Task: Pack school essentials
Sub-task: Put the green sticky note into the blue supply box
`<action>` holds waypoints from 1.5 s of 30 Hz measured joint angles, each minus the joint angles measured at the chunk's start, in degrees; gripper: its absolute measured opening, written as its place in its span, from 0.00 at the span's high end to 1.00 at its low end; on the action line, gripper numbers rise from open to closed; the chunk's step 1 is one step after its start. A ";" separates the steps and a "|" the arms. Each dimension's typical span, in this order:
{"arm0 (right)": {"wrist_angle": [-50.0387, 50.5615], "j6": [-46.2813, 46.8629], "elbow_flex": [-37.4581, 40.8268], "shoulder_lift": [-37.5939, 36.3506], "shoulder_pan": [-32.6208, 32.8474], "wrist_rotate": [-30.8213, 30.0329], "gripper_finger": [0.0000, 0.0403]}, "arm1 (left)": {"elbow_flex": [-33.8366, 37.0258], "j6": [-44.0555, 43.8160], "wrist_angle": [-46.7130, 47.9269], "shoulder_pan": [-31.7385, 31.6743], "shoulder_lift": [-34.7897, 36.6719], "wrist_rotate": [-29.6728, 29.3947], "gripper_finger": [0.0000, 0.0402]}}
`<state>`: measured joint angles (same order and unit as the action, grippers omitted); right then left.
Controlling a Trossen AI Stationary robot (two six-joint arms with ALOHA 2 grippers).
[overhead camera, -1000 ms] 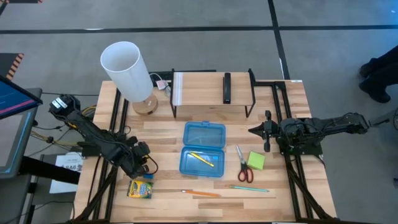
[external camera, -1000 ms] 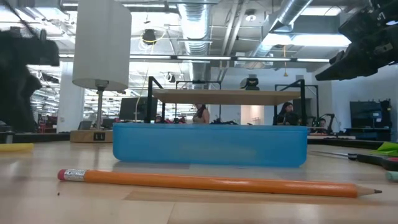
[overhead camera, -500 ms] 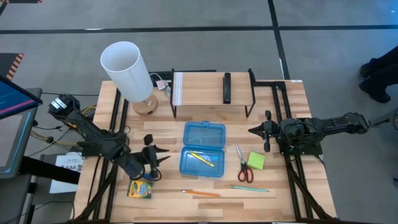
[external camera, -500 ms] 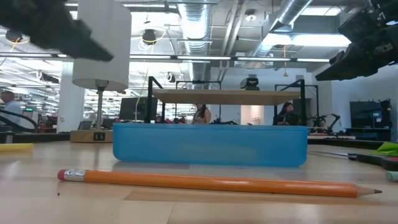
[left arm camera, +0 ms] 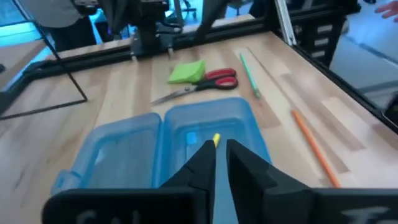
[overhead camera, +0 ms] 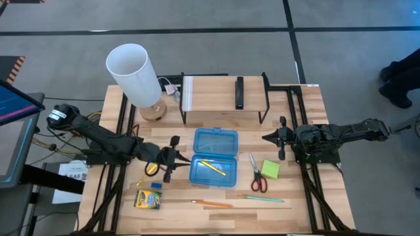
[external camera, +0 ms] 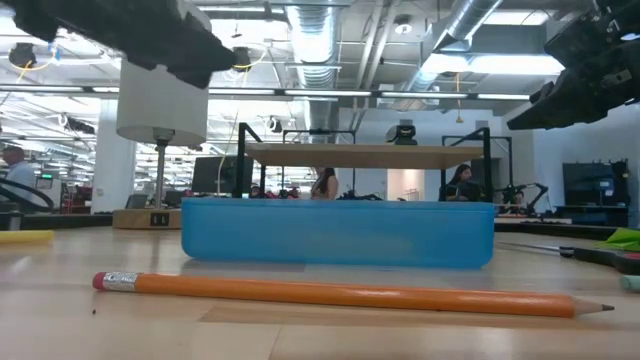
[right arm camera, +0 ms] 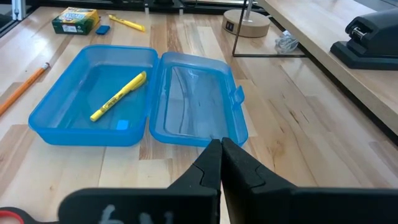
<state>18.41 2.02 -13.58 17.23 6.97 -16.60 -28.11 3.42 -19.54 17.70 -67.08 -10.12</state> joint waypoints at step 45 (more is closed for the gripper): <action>-16.03 14.39 -0.02 -0.02 -4.41 -4.37 0.93 | 11.51 -1.06 -25.41 -6.06 1.87 7.51 1.00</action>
<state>2.38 16.40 -13.61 17.21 2.57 -20.97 -16.60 2.36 -44.95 11.64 -65.21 -2.61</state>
